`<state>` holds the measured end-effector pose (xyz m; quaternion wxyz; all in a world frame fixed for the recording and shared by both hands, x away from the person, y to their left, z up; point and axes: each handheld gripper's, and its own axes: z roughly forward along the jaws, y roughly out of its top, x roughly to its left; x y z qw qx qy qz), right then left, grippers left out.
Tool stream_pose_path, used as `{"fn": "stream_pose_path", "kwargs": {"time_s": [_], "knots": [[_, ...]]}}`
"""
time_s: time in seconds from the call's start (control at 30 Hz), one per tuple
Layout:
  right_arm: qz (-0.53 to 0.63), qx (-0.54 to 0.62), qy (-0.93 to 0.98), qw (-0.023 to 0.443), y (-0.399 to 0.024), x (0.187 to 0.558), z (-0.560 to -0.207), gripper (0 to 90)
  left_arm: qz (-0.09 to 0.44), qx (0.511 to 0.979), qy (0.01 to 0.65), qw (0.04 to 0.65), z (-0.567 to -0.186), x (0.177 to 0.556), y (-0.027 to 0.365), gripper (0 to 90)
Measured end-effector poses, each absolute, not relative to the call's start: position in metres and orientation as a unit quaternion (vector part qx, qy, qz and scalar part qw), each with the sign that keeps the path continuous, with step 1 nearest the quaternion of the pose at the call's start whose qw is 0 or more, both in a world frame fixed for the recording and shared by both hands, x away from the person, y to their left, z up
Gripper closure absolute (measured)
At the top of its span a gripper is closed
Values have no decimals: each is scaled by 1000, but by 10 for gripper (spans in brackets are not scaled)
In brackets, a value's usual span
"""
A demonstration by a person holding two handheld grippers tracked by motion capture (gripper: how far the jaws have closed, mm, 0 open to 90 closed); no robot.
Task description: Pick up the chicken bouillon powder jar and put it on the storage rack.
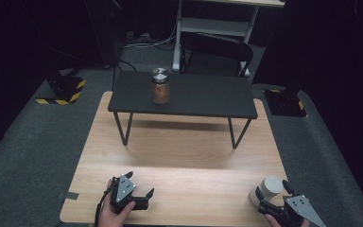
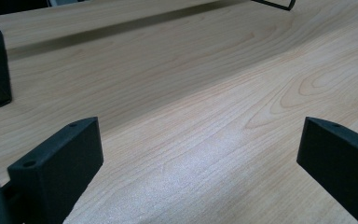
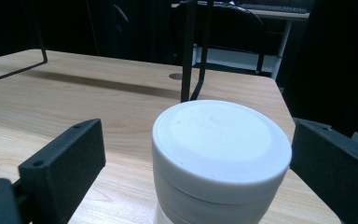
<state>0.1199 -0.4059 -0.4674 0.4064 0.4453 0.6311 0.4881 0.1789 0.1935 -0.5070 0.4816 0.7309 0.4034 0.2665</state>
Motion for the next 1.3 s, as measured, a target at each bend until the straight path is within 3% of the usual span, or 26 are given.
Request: {"fn": "stream_pose_path", "kwargs": {"time_s": [0.37, 0.83, 1.3], "knots": [[484, 449, 637, 399, -408, 122, -471, 114, 263, 736, 415, 465, -502, 182, 190, 5], [496, 464, 623, 389, -413, 125, -480, 323, 255, 744, 431, 443, -496, 188, 185, 5], [488, 478, 621, 385, -407, 125, -474, 340, 238, 745, 454, 427, -491, 197, 189, 8]]}}
